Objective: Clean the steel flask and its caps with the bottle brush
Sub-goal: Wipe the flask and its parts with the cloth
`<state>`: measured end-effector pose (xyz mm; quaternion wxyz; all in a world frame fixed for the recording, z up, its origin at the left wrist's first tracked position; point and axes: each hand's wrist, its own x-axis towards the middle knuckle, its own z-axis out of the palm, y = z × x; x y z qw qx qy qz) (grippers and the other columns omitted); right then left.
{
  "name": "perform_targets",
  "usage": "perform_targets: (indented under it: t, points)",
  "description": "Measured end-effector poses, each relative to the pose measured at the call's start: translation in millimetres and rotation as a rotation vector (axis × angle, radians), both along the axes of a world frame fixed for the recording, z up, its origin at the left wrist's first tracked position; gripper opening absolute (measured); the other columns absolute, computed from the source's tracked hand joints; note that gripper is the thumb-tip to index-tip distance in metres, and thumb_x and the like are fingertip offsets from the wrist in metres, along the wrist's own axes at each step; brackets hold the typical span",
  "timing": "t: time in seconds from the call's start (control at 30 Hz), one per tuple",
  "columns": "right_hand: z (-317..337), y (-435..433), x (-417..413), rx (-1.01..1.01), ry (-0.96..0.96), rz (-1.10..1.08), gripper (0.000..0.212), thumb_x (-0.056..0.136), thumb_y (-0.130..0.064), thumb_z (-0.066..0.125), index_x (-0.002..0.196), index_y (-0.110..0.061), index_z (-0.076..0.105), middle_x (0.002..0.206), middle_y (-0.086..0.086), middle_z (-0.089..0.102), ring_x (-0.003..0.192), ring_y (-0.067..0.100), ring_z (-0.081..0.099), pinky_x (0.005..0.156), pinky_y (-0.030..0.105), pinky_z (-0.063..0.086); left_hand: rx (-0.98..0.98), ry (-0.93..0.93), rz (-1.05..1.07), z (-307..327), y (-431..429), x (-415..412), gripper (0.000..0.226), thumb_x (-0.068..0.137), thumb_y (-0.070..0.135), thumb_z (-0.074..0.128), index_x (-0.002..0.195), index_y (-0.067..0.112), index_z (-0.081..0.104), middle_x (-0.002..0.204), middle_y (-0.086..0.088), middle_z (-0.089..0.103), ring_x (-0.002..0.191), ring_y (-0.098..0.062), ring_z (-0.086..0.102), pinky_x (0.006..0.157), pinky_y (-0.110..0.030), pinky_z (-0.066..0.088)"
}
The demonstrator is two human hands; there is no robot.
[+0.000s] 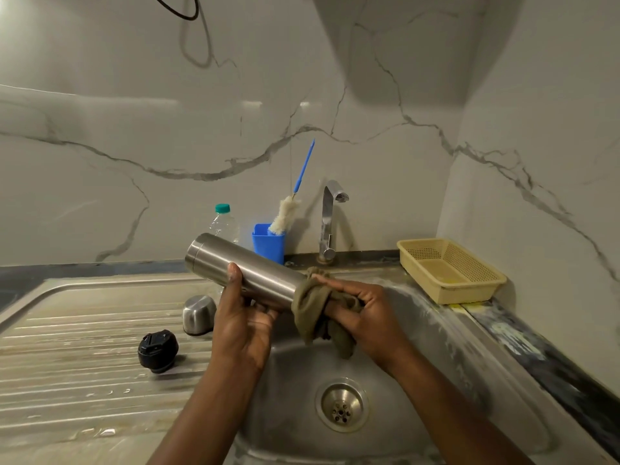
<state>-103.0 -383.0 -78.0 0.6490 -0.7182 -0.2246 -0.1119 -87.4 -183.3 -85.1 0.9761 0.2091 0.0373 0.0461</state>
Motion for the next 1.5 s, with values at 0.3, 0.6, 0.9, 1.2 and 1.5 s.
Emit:
perform_targets:
  t: [0.3, 0.6, 0.9, 1.2, 1.5]
  points:
    - [-4, 10, 2, 0.325, 0.493, 0.107, 0.032, 0.104, -0.027, 0.059, 0.119, -0.003, 0.072, 0.111, 0.021, 0.076, 0.101, 0.033, 0.074, 0.088, 0.044, 0.06, 0.051, -0.054, 0.013, -3, -4, -1, 0.074, 0.088, 0.037, 0.076, 0.151, 0.009, 0.047, 0.142, -0.02, 0.065, 0.125, -0.038, 0.069, 0.097, -0.058, 0.059]
    - [0, 9, -1, 0.027, -0.054, 0.047, 0.037, 0.085, 0.006, 0.078, 0.115, -0.016, 0.079, 0.127, -0.007, 0.074, 0.121, 0.012, 0.068, 0.101, 0.031, 0.057, 0.003, 0.015, 0.052, -8, -3, 3, 0.079, 0.083, 0.041, 0.08, 0.149, 0.008, 0.051, 0.139, -0.02, 0.067, 0.124, -0.038, 0.069, 0.092, -0.055, 0.062]
    - [-10, 12, 4, 0.395, 0.619, 0.202, 0.042, 0.095, -0.032, 0.067, 0.129, -0.007, 0.07, 0.119, 0.02, 0.074, 0.105, 0.03, 0.073, 0.088, 0.04, 0.058, 0.055, -0.032, 0.079, -10, -3, 4, 0.073, 0.09, 0.04, 0.076, 0.151, 0.01, 0.049, 0.142, -0.019, 0.066, 0.128, -0.037, 0.067, 0.103, -0.06, 0.054]
    - [-5, 12, 5, 0.46, 0.583, 0.032, 0.024, 0.095, -0.019, 0.069, 0.108, 0.001, 0.073, 0.092, 0.017, 0.078, 0.079, 0.024, 0.076, 0.067, 0.034, 0.062, 0.111, -0.065, 0.086, 2, -6, -5, 0.067, 0.092, 0.037, 0.072, 0.149, 0.009, 0.051, 0.14, -0.018, 0.067, 0.124, -0.034, 0.069, 0.096, -0.053, 0.06]
    - [3, 12, -5, -0.114, -0.091, 0.018, 0.042, 0.094, -0.005, 0.074, 0.134, -0.019, 0.07, 0.131, -0.01, 0.072, 0.125, 0.007, 0.065, 0.106, 0.028, 0.053, 0.074, 0.031, 0.036, -1, -2, -3, 0.08, 0.085, 0.04, 0.08, 0.15, 0.004, 0.049, 0.139, -0.023, 0.066, 0.123, -0.038, 0.069, 0.094, -0.052, 0.062]
